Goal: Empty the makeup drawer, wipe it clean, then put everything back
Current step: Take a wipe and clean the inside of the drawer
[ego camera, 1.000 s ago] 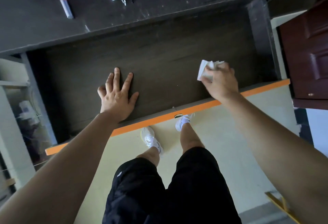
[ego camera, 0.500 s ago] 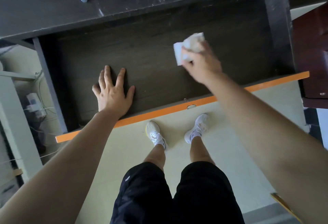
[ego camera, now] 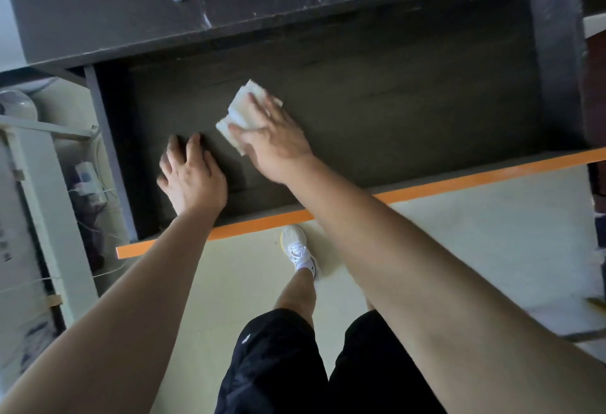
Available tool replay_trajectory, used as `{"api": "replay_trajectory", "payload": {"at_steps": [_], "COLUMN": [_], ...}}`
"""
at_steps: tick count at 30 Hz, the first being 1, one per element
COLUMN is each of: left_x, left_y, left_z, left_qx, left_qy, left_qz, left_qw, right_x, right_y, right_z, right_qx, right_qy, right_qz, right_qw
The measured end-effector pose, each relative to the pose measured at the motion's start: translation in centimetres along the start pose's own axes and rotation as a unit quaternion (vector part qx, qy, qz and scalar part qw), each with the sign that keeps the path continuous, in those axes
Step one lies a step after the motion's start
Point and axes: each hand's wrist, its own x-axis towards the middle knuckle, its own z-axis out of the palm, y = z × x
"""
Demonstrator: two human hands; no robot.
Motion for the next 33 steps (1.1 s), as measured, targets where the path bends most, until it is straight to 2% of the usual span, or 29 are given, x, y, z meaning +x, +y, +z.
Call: {"api": "replay_trajectory", "payload": {"at_steps": [3, 4, 5, 8, 10, 13, 15, 17, 19, 21, 23, 27, 30, 33], "left_x": [0.1, 0.1, 0.1, 0.1, -0.1, -0.3, -0.4, -0.7, -1.4, -2.3, -3.2, -5.5, -6.4, -6.5], "left_y": [0.2, 0.3, 0.5, 0.8, 1.3, 3.0, 4.9, 7.4, 10.2, 13.0, 15.5, 19.8, 21.6, 21.9], "left_z": [-0.1, 0.0, 0.0, 0.1, 0.1, 0.2, 0.6, 1.2, 2.1, 3.1, 4.0, 5.7, 6.5, 6.6], "left_qx": [-0.010, -0.008, -0.004, 0.022, 0.036, 0.043, 0.059, 0.075, 0.086, 0.095, 0.098, 0.126, 0.145, 0.143], "left_qy": [0.007, 0.007, 0.003, -0.027, -0.046, -0.062, -0.071, -0.078, -0.086, -0.098, -0.120, -0.170, -0.187, -0.189], "left_qz": [-0.019, -0.022, -0.021, -0.010, 0.006, 0.059, 0.107, 0.155, 0.188, 0.196, 0.184, 0.200, 0.193, 0.172], "left_qw": [1.000, 1.000, 1.000, 0.999, 0.998, 0.995, 0.990, 0.982, 0.975, 0.971, 0.971, 0.957, 0.952, 0.956], "right_x": [-3.7, -5.0, -6.4, -9.7, -11.1, -12.0, -10.8, -9.2, -8.2, -8.5, -9.6, -12.6, -15.3, -17.2], "right_y": [3.4, 5.5, 7.9, 16.2, 21.2, 26.6, 26.3, 23.2, 19.7, 17.1, 17.7, 24.9, 30.2, 31.2], "right_z": [-0.6, -1.6, -2.9, -7.2, -9.6, -11.6, -11.7, -10.5, -8.7, -7.3, -7.7, -10.8, -13.0, -13.4], "right_qx": [-0.019, -0.019, -0.011, 0.010, 0.001, -0.004, -0.018, -0.023, 0.006, 0.009, 0.005, 0.004, -0.013, -0.010], "right_qy": [-0.069, -0.084, -0.099, -0.055, 0.033, 0.123, 0.127, 0.123, 0.117, 0.063, 0.021, 0.068, 0.061, 0.065], "right_qz": [-0.152, -0.174, -0.160, 0.007, 0.131, 0.310, 0.383, 0.344, 0.237, 0.129, 0.108, 0.209, 0.311, 0.349], "right_qw": [0.986, 0.981, 0.982, 0.998, 0.991, 0.943, 0.915, 0.930, 0.964, 0.990, 0.994, 0.976, 0.948, 0.935]}}
